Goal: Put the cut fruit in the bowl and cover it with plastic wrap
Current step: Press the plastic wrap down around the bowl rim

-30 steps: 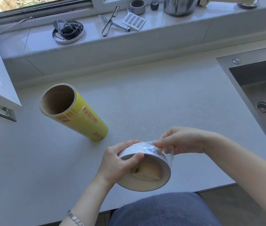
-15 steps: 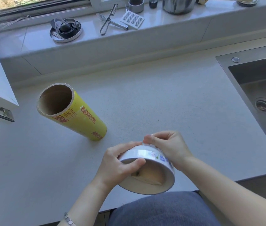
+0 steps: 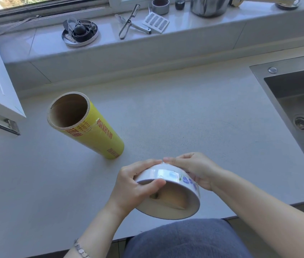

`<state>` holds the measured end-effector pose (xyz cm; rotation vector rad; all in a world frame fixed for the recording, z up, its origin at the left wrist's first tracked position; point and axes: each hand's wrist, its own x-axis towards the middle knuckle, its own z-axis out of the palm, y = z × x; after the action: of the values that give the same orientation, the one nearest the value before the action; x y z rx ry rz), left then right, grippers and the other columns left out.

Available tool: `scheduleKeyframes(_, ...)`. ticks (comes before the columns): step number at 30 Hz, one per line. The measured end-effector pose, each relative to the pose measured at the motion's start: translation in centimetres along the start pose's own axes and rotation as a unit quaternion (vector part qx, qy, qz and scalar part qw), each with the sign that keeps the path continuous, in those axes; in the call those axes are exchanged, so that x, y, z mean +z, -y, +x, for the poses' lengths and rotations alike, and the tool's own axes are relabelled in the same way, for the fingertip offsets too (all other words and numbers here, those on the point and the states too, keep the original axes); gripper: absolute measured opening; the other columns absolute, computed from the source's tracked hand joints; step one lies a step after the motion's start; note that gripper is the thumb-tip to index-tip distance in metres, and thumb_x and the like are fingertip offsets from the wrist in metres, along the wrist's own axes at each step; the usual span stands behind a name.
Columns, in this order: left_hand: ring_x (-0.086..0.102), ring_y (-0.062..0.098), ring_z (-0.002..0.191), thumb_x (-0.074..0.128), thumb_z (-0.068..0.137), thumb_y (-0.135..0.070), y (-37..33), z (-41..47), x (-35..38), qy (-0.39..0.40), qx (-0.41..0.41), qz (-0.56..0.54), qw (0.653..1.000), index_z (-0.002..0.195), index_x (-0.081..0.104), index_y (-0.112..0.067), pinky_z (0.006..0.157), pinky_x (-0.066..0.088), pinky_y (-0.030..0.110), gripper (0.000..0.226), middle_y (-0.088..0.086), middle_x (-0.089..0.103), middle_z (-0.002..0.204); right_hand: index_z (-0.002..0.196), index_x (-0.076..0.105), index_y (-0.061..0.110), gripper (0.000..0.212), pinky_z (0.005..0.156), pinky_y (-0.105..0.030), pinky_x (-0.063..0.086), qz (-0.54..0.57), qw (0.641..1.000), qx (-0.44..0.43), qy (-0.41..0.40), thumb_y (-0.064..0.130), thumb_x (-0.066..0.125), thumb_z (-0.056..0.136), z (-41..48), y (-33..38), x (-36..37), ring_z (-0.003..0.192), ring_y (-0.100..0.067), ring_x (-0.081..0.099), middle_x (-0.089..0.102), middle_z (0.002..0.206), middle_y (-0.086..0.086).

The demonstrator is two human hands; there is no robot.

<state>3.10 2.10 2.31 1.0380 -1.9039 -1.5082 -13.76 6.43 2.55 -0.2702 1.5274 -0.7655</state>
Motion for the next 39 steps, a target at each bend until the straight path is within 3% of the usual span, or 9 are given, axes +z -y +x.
scheduleKeyframes(12,0.064,-0.009,0.082,0.068,0.052,-0.042,0.1,0.1,-0.6,-0.009,0.009,-0.006,1.0,0.084,0.066,-0.036,0.073,0.046,0.005,0.033,-0.034,0.069,0.083,0.058,0.051,0.015,0.027,0.035,-0.014,0.039,0.061,0.996,-0.064,0.018,0.019,0.071,0.076,0.1,-0.3,-0.1,0.036,-0.005,0.052,0.057,0.046,0.004)
scheduleKeyframes(16,0.064,-0.009,0.084,0.068,0.052,-0.041,0.4,-0.2,-0.6,0.001,0.01,0.0,1.0,0.084,0.066,-0.037,0.075,0.046,0.006,0.032,-0.035,0.068,0.084,0.065,0.063,0.013,0.016,0.044,-0.011,0.045,-0.032,0.993,-0.105,0.05,0.017,0.067,0.079,0.1,-0.1,-0.3,0.042,0.001,0.054,0.061,0.051,0.007)
scheduleKeyframes(20,0.064,-0.01,0.082,0.067,0.052,-0.042,0.5,-0.3,-0.4,-0.014,0.009,-0.009,1.0,0.084,0.066,-0.035,0.074,0.046,0.006,0.032,-0.035,0.068,0.083,0.057,0.065,0.02,0.031,0.047,-0.009,0.039,-0.121,0.981,-0.142,0.057,0.025,0.058,0.086,-0.1,-0.2,-0.7,0.04,0.003,0.047,0.058,0.042,0.013)
scheduleKeyframes(22,0.063,-0.01,0.081,0.066,0.053,-0.044,0.6,-0.3,-0.5,-0.032,0.004,-0.018,0.999,0.083,0.067,-0.034,0.072,0.046,0.005,0.032,-0.035,0.068,0.081,0.071,0.069,0.021,0.028,0.056,-0.013,0.043,-0.105,0.979,-0.154,0.082,0.034,0.052,0.089,-0.5,-0.4,-1.0,0.051,0.002,0.055,0.065,0.058,0.009)
scheduleKeyframes(25,0.063,-0.011,0.079,0.064,0.052,-0.046,0.7,-0.2,-0.6,-0.055,-0.007,-0.03,0.998,0.081,0.067,-0.034,0.071,0.045,0.004,0.032,-0.035,0.069,0.079,0.096,0.061,0.031,0.046,0.072,-0.014,0.046,-0.156,0.955,-0.178,0.176,0.062,0.062,0.062,-1.2,-0.8,-1.3,0.081,-0.002,0.061,0.065,0.092,0.006)
scheduleKeyframes(29,0.064,-0.009,0.074,0.061,0.052,-0.048,0.9,0.3,0.0,-0.076,-0.052,-0.073,0.993,0.08,0.068,-0.031,0.067,0.047,0.006,0.034,-0.028,0.071,0.075,0.108,0.055,0.028,0.068,0.075,-0.015,0.046,-0.145,0.955,-0.17,0.195,0.047,0.068,0.044,-1.1,-1.3,-1.5,0.088,-0.006,0.058,0.06,0.101,0.005)
scheduleKeyframes(33,0.065,-0.003,0.081,0.06,0.061,-0.052,0.1,1.6,0.1,0.026,-0.103,-0.076,0.991,0.086,0.069,-0.031,0.069,0.048,0.009,0.034,-0.021,0.073,0.083,0.11,0.062,0.008,0.066,0.079,-0.028,0.049,-0.064,0.971,-0.157,0.171,0.044,0.068,0.054,-0.5,-1.6,-2.0,0.087,-0.017,0.063,0.066,0.1,-0.007)
scheduleKeyframes(36,0.064,-0.005,0.09,0.058,0.073,-0.043,-0.8,2.6,-0.6,0.116,-0.111,-0.049,0.986,0.092,0.067,-0.034,0.076,0.047,0.007,0.023,-0.025,0.071,0.089,0.097,0.068,0.01,0.056,0.072,-0.028,0.047,-0.075,0.972,-0.161,0.154,0.046,0.068,0.055,-0.7,-1.2,-2.0,0.077,-0.015,0.062,0.065,0.086,-0.005)
scheduleKeyframes(39,0.063,-0.001,0.1,0.058,0.062,-0.059,-1.0,3.1,-0.5,0.155,-0.113,-0.004,0.981,0.093,0.065,-0.04,0.088,0.048,0.015,0.038,-0.018,0.07,0.103,0.086,0.07,0.011,0.057,0.069,-0.027,0.044,-0.125,0.972,-0.16,0.115,0.052,0.069,0.047,-0.9,-0.4,-1.6,0.072,-0.013,0.059,0.064,0.079,-0.004)
